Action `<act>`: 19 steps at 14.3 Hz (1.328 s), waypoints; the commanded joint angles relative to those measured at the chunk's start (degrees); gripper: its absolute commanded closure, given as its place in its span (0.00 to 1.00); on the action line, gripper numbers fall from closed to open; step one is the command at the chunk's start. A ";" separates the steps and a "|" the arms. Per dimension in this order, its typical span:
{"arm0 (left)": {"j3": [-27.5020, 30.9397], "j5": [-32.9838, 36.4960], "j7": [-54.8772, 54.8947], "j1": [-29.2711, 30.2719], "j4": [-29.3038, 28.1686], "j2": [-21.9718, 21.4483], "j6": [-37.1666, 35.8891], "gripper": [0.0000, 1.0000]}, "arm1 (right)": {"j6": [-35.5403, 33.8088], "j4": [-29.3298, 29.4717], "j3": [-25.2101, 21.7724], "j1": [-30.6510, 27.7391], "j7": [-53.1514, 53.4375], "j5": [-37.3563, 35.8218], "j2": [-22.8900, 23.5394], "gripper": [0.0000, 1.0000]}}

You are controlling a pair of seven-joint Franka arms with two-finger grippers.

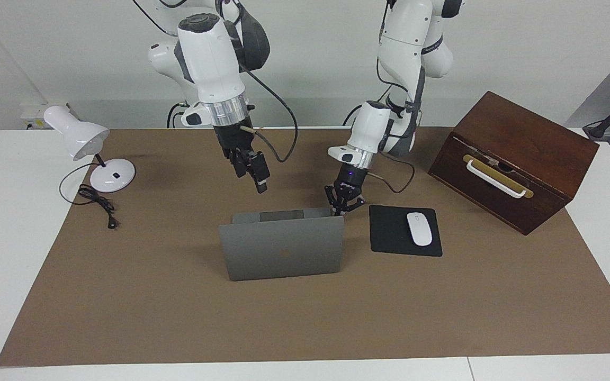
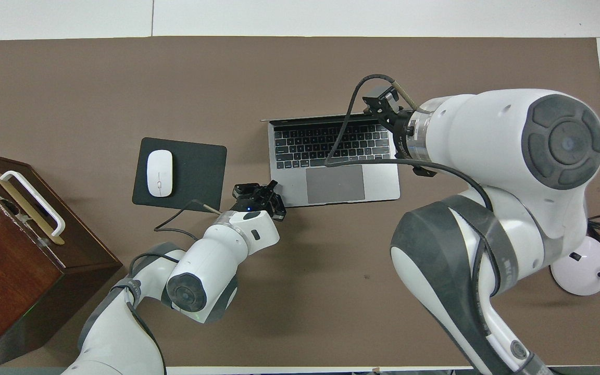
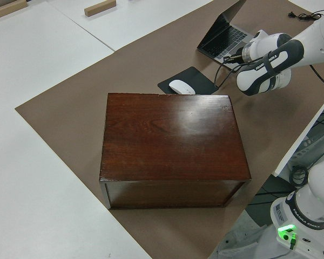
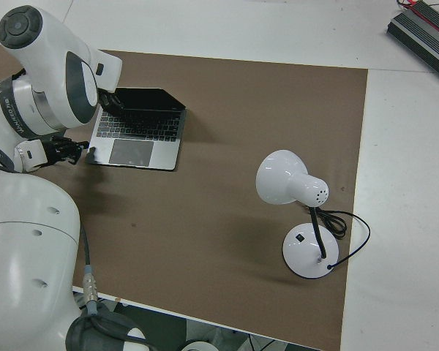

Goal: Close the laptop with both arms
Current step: 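Hook the right gripper on the screen top and pull it toward the robot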

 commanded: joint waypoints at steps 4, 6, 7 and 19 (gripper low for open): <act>-0.62 -0.30 -2.52 -0.87 -0.34 0.18 1.41 1.00 | 2.92 -2.28 0.57 -1.40 -2.36 0.29 -1.17 0.00; -0.70 -0.30 -2.52 -0.87 -1.03 0.09 1.32 1.00 | 3.81 -2.28 0.57 -1.49 -2.27 0.46 -0.73 0.00; -0.70 -0.30 -2.52 -0.87 -1.39 0.09 1.32 1.00 | 4.15 -2.28 0.57 -1.49 -2.27 0.46 -0.55 0.00; -1.06 -0.30 -2.43 -1.57 -1.66 0.53 1.23 1.00 | 16.98 -1.76 0.66 1.67 8.96 0.29 6.91 0.00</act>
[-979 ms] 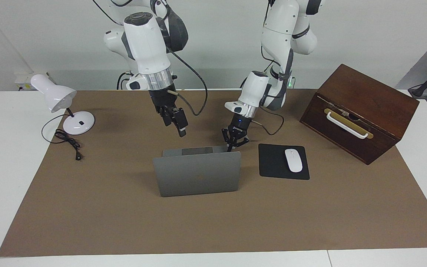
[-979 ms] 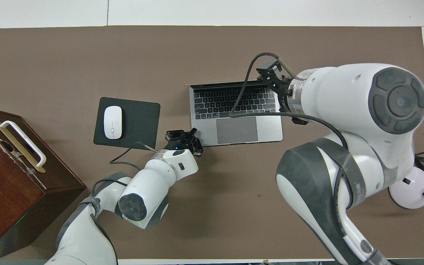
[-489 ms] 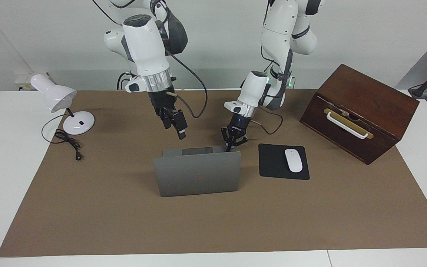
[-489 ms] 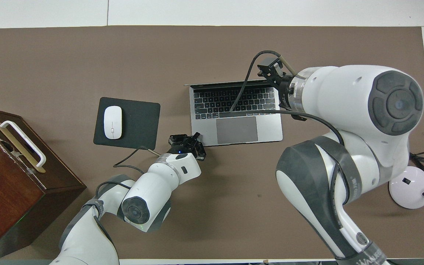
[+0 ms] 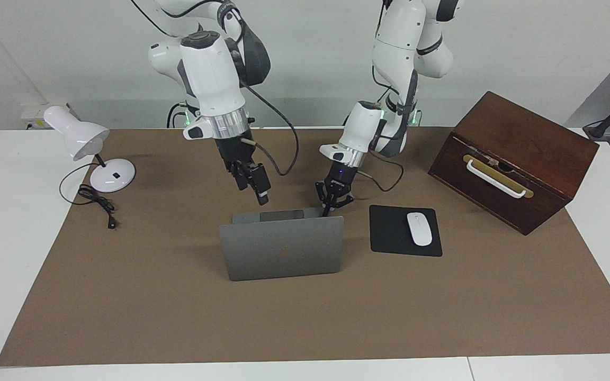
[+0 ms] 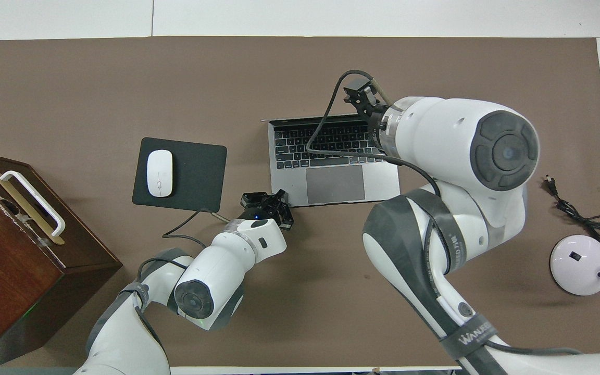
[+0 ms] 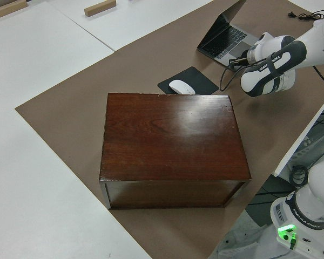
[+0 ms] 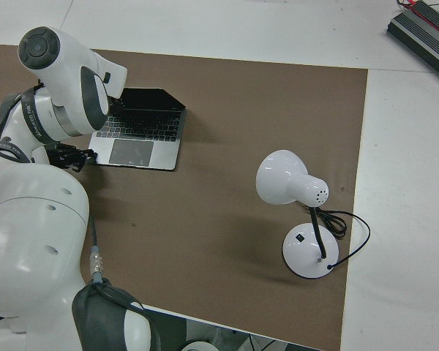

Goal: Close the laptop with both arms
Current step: 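Hook the right gripper on the screen top and pull it toward the robot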

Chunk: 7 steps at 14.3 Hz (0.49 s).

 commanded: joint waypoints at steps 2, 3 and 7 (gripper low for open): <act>0.60 -0.12 -0.51 -1.35 -0.64 0.90 1.11 1.00 | 3.09 0.24 0.26 0.18 5.54 -0.49 1.64 0.00; 0.60 0.05 -0.51 -1.44 -0.64 0.90 1.11 1.00 | 3.70 0.15 0.26 0.18 6.07 -0.49 2.08 0.00; 0.60 0.32 -0.33 -1.52 -0.90 0.99 1.11 1.00 | 5.28 0.24 0.35 0.18 9.41 -0.49 3.13 0.00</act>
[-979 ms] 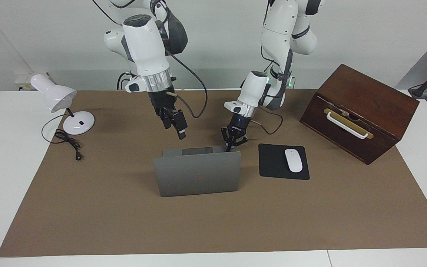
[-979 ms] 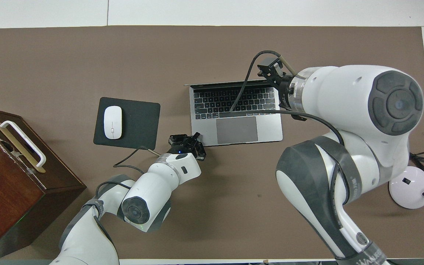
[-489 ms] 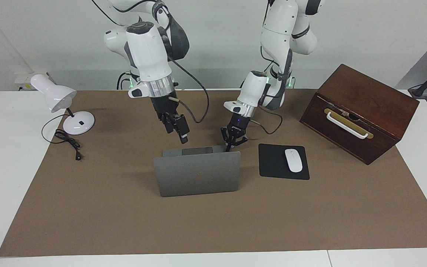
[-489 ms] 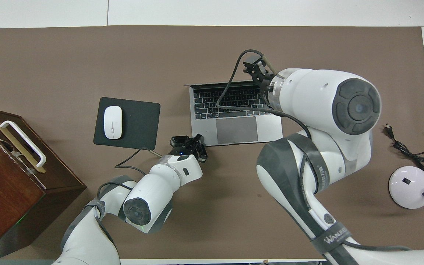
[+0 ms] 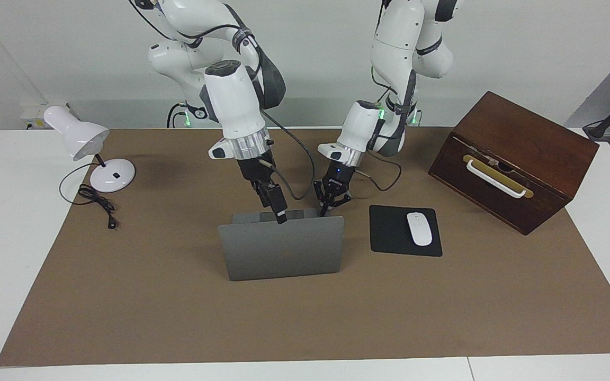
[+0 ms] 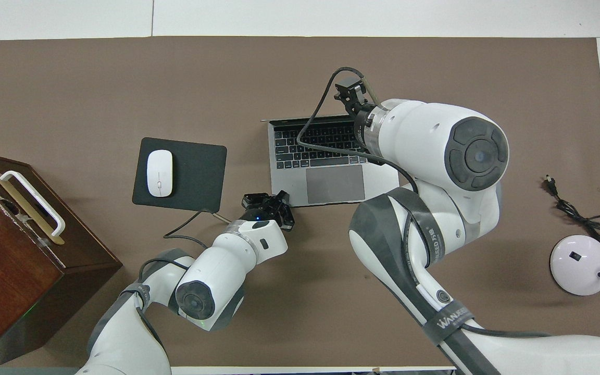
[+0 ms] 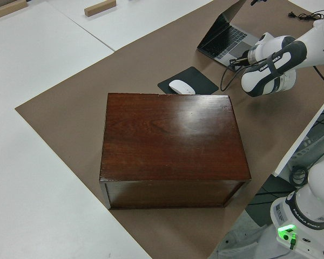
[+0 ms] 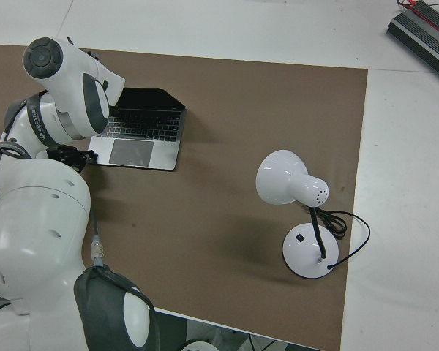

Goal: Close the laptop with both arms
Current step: 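Hook the right gripper on the screen top and pull it toward the robot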

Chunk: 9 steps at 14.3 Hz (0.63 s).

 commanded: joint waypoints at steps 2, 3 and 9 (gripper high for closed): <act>0.67 0.40 -0.18 -1.36 -0.89 1.01 1.09 1.00 | 2.46 0.22 0.24 1.00 3.34 -0.47 1.49 0.00; 0.67 0.40 -0.09 -1.36 -0.89 1.01 1.09 1.00 | 2.55 0.22 0.15 1.45 3.52 -0.38 1.75 0.00; 0.67 2.86 0.18 -1.00 -0.89 1.98 1.18 1.00 | 2.11 1.10 0.15 3.30 7.12 -0.73 2.02 0.00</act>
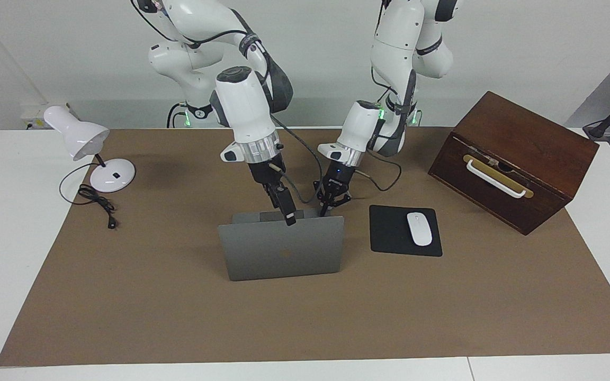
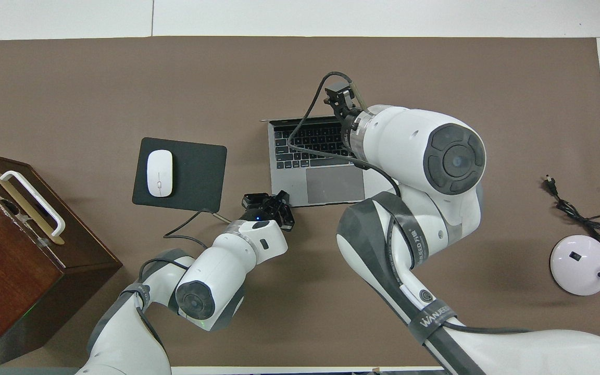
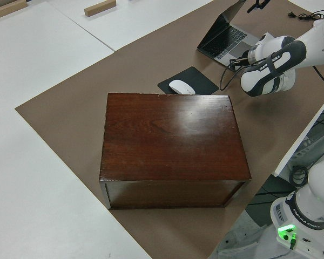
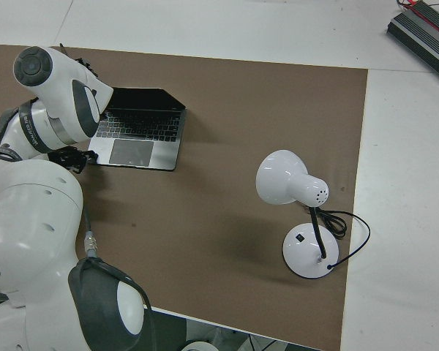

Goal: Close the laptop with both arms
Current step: 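Hook the right gripper on the screen top and pull it toward the robot, then push the screen down toward the keyboard with the right gripper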

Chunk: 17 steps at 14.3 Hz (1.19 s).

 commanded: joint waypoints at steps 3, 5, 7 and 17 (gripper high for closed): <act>0.27 1.10 -0.31 -0.90 -0.82 1.92 1.03 1.00 | 1.48 0.40 0.00 -0.21 1.29 -0.73 1.53 0.00; 0.27 1.18 -0.31 -0.82 -0.82 1.92 1.03 1.00 | 2.18 0.14 0.00 -0.39 1.20 -0.73 1.71 0.00; 0.27 1.18 -0.31 -0.82 -0.73 1.92 1.03 1.00 | 2.18 -0.12 0.00 -0.74 1.20 -0.73 1.71 0.00; 0.19 1.18 -0.31 -0.82 -0.73 1.92 1.03 1.00 | 2.97 -1.35 0.00 -2.85 -0.29 -0.55 2.06 0.00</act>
